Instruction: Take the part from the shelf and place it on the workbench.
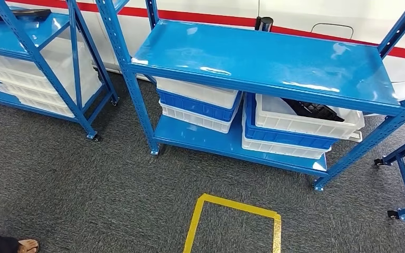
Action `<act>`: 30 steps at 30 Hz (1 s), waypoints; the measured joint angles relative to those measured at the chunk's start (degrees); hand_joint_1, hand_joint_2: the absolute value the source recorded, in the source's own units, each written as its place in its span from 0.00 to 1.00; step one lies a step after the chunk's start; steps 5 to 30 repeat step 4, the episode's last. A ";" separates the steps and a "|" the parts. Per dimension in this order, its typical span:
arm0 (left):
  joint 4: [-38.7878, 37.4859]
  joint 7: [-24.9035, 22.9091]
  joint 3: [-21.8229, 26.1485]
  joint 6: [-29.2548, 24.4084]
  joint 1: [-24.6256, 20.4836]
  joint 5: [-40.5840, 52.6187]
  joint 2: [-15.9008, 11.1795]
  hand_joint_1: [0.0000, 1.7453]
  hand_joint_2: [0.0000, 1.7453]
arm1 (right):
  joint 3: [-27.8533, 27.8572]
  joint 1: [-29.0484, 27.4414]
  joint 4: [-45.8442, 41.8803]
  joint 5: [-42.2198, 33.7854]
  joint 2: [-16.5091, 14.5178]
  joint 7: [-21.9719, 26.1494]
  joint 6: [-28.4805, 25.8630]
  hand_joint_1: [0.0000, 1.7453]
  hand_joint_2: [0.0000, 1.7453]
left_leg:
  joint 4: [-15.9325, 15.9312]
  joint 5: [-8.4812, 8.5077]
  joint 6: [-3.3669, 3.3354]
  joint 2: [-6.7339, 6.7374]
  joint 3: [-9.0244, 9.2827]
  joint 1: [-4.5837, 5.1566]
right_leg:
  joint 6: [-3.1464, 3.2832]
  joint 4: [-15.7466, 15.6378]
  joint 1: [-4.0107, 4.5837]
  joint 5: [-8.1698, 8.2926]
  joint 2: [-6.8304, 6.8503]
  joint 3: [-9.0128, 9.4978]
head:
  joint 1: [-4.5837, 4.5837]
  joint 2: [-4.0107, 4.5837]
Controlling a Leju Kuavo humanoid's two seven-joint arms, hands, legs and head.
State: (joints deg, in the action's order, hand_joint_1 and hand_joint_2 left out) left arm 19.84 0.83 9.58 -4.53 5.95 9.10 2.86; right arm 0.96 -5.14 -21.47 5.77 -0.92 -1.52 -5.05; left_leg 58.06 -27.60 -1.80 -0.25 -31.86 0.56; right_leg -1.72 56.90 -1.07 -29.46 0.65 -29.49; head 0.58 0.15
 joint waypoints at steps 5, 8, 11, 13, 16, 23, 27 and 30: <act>-0.86 0.37 4.27 -1.96 -1.04 3.83 1.07 0.00 0.00 | 0.13 1.19 1.33 2.30 -0.41 -0.37 -2.36 0.00 0.00 | 0.00 0.03 -0.02 0.00 0.02 -0.01 | -0.02 0.01 0.02 0.02 0.00 0.01 | 0.02 0.00; -0.86 0.37 4.27 -1.96 -1.04 3.83 1.07 0.00 0.00 | 0.13 1.19 1.33 2.30 -0.41 -0.37 -2.36 0.00 0.00 | 0.00 0.03 -0.02 0.00 0.02 -0.01 | -0.02 0.01 0.02 0.02 0.00 0.01 | 0.02 0.00; -0.86 0.37 4.27 -1.96 -1.04 3.83 1.07 0.00 0.00 | 0.13 1.19 1.33 2.30 -0.41 -0.37 -2.36 0.00 0.00 | 0.00 0.03 -0.02 0.00 0.02 -0.01 | -0.02 0.01 0.02 0.02 0.00 0.01 | 0.02 0.00; -0.86 0.37 4.27 -1.96 -1.04 3.83 1.07 0.00 0.00 | 0.13 1.19 1.33 2.30 -0.41 -0.37 -2.36 0.00 0.00 | 0.00 0.03 -0.02 0.00 0.02 -0.01 | -0.02 0.01 0.02 0.02 0.00 0.01 | 0.02 0.00; -0.86 0.37 4.27 -1.96 -1.04 3.83 1.07 0.00 0.00 | 0.13 1.19 1.33 2.30 -0.41 -0.37 -2.36 0.00 0.00 | 0.00 0.03 -0.02 0.00 0.02 -0.01 | -0.02 0.01 0.02 0.02 0.00 0.01 | 0.02 0.00; -0.86 0.37 4.27 -1.96 -1.04 3.83 1.07 0.00 0.00 | 0.13 1.19 1.33 2.30 -0.41 -0.37 -2.36 0.00 0.00 | 0.00 0.03 -0.02 0.00 0.02 -0.01 | -0.02 0.01 0.02 0.02 0.00 0.01 | 0.02 0.00; -0.86 0.37 4.27 -1.96 -1.04 3.83 1.07 0.00 0.00 | 0.13 1.19 1.33 2.30 -0.41 -0.37 -2.36 0.00 0.00 | 0.00 0.03 -0.02 0.00 0.02 -0.01 | -0.02 0.01 0.02 0.02 0.00 0.01 | 0.02 0.00; -0.86 0.37 4.27 -1.96 -1.04 3.83 1.07 0.00 0.00 | 0.13 1.19 1.33 2.30 -0.41 -0.37 -2.36 0.00 0.00 | 0.00 0.03 -0.02 0.00 0.02 -0.01 | -0.02 0.01 0.02 0.02 0.00 0.01 | 0.02 0.00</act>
